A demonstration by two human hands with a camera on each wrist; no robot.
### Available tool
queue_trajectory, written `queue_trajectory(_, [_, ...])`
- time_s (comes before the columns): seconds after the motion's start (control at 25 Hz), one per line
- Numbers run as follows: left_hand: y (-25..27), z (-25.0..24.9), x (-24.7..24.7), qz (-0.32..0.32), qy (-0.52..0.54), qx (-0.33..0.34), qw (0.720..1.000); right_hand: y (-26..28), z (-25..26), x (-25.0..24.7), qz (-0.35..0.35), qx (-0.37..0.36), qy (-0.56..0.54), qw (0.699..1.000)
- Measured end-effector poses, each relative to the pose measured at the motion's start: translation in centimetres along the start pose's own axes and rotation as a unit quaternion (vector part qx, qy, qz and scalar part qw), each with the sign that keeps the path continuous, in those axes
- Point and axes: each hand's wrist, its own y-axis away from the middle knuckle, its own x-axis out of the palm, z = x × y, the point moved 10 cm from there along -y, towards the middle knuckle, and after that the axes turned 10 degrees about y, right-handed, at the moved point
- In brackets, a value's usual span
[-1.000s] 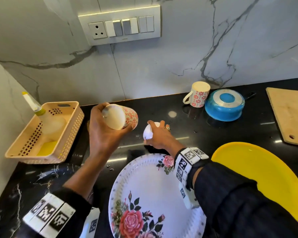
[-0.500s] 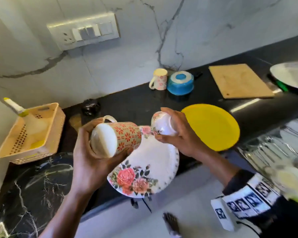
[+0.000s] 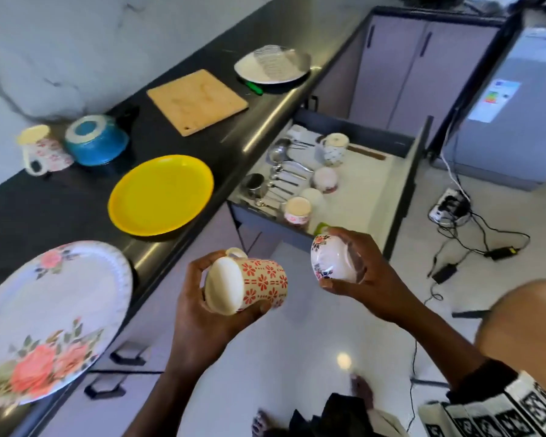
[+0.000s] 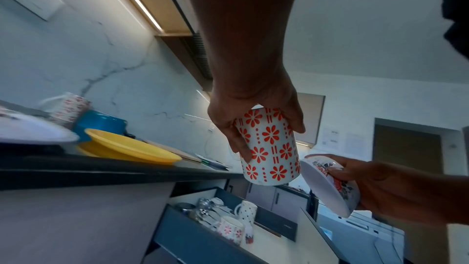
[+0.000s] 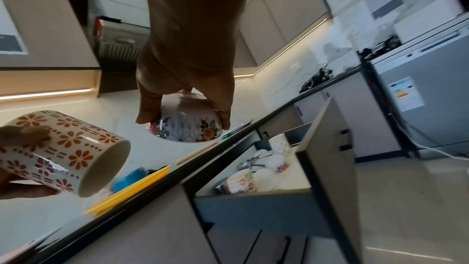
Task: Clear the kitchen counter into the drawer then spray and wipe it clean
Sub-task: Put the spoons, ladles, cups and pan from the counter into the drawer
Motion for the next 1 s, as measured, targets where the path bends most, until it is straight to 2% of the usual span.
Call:
queue_trajectory(0.12, [-2.4,1.2,7.7,0.023,-0.025,-0.005,0.999,0.4,-4.2,-6.5,-0.013,0.010,0.008,1.000])
queue_trajectory(0.32, [-6.0,3.3,17.3,-0.004,-0.060,-0.030,0.998,-0.8,-9.8,-14.6,0.023,-0.006,0.076,0.997])
queue_trajectory(0.44, [-7.5,4.1,19.4,-0.049,-0.061,-0.049,0.996,-3.7,-11.4,-17.4,0.064,-0.021,0.078,0.995])
queue_trajectory(0.6, [-9.7,6.4,20.5,-0.068,-0.065,-0.064,0.994,-10.8,-11.2,-17.2,0.144,-0.086,0.111,0.980])
queue_trajectory(0.72, [-12.9,8.5,20.9,-0.077,-0.097,-0.071,0.990,-17.6,-11.4,-15.3,0.235,-0.141,0.158,0.949])
queue_trajectory(0.88, [-17.9,10.5,22.4,-0.077,-0.137,-0.089,0.983,-24.9,-13.1,-12.3,0.346,-0.182,0.272,0.879])
queue_trajectory(1.0, [-21.0,10.7,24.6,-0.044,-0.185,-0.075,0.979,-28.8,-15.1,-10.8,0.420,-0.178,0.302,0.837])
